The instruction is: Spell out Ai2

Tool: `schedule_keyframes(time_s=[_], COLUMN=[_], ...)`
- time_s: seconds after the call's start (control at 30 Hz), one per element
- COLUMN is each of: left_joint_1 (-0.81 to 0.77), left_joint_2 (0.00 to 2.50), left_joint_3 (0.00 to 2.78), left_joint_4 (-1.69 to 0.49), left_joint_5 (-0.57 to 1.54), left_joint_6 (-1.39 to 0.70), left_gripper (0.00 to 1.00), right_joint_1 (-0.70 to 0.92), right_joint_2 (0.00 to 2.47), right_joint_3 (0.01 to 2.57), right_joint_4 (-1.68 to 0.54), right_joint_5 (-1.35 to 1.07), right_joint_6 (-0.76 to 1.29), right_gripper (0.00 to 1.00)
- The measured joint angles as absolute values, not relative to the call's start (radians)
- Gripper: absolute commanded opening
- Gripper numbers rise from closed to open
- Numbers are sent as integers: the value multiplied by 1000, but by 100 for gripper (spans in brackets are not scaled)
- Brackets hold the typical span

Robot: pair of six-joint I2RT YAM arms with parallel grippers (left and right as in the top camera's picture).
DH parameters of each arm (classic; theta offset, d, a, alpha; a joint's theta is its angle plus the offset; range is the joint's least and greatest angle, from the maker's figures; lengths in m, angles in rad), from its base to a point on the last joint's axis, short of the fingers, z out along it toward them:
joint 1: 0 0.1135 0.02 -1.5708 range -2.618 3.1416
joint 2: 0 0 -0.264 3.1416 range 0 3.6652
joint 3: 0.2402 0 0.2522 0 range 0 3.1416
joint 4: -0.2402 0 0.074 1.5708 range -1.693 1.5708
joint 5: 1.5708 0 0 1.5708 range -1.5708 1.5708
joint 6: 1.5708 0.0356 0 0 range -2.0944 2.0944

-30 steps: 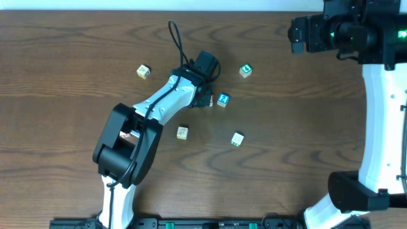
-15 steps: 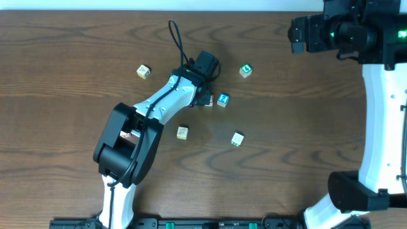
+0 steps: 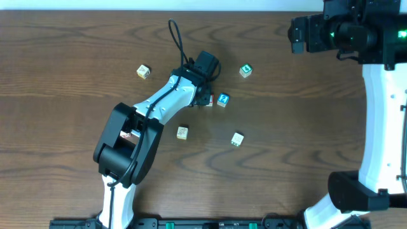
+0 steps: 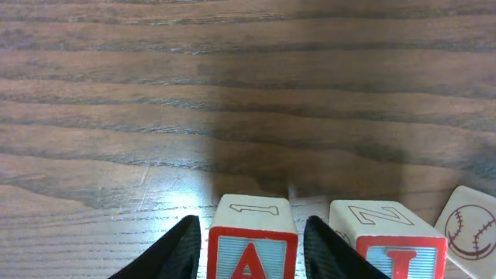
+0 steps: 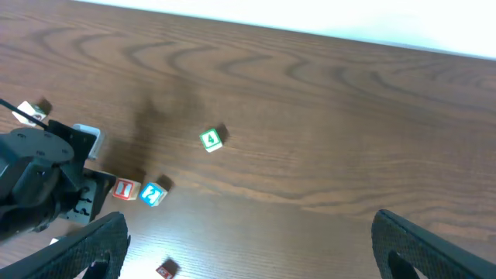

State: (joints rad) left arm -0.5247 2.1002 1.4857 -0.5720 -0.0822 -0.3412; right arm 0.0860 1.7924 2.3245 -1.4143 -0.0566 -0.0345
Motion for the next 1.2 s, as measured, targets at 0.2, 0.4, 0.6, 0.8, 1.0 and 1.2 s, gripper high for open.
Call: schedule_keyframes(time_s=[0.2,0.4,0.6,0.8,1.0,1.2], left_joint_1=[-525,-524,-520,-507,-458,-379], left_joint_2=[2100,2100,2100,2102,2110,2106], left_joint_3=[1486,1486,1486,1512,1753,1909], left_joint_4=[-570,-526,-489,-498,-627,-791], left_joint_5=[-82,-82,-88,-123,-134,-19], left_joint_6=[-341,-340,-340,-339,-340,-344], left_gripper=[45,48,50,53,6,6], right_joint_1=[86,86,86,86,79,75], right_joint_2=[1792,1792,1792,1792,1812,1903], right_joint_3=[2325,2325,2325,2305,2139,1910], right_joint_4=[-1414,-1414,-1414,-1383,-1321,-1238], right_joint_5=[-57,-57,-57,-72,-185,-352], right_joint_6=[-35,-35,-35,-39,-41,-42], right_gripper=[99,100,99,85,6,2])
